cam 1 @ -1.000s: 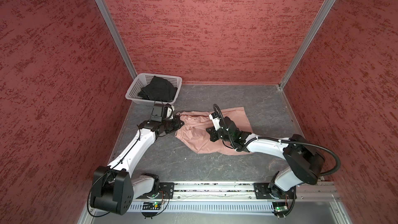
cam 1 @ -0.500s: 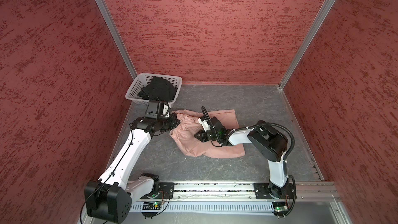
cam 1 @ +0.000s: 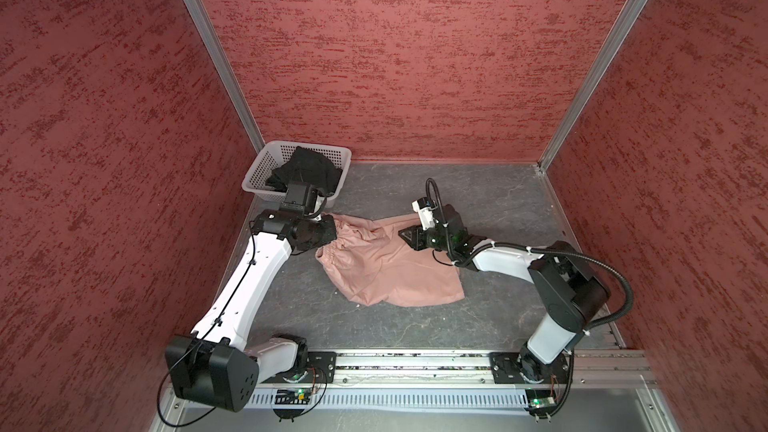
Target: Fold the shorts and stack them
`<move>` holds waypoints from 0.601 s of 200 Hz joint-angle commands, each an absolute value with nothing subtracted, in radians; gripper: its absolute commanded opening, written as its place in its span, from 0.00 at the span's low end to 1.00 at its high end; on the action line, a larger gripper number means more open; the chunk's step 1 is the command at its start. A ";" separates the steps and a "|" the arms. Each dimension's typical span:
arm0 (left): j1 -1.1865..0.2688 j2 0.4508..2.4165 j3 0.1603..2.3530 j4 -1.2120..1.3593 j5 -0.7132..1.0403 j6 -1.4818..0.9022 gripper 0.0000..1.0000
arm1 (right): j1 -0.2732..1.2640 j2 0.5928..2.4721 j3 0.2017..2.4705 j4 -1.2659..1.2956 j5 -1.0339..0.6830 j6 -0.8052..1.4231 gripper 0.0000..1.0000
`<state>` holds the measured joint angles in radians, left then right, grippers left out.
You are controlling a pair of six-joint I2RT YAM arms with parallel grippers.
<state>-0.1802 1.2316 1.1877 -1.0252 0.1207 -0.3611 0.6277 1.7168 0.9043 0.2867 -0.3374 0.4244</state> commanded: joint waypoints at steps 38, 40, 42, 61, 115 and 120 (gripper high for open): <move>-0.187 1.280 1.266 -1.038 0.085 -0.338 0.00 | 0.703 1.941 1.112 0.314 -0.538 0.346 0.15; -0.188 1.281 1.269 -1.040 0.082 -0.338 0.00 | 0.706 1.952 1.126 0.313 -0.540 0.345 0.15; -0.189 1.282 1.272 -1.044 0.079 -0.338 0.00 | 0.708 1.965 1.135 0.314 -0.543 0.344 0.14; -0.197 1.291 1.305 -1.070 0.052 -0.336 0.00 | 0.725 2.068 1.246 0.321 -0.572 0.361 0.13; -0.262 1.308 1.362 -1.120 -0.008 -0.360 0.00 | 0.796 2.309 1.545 0.230 -0.506 0.398 0.17; -0.272 1.309 1.365 -1.124 -0.016 -0.364 0.00 | 0.795 2.319 1.556 0.227 -0.496 0.409 0.18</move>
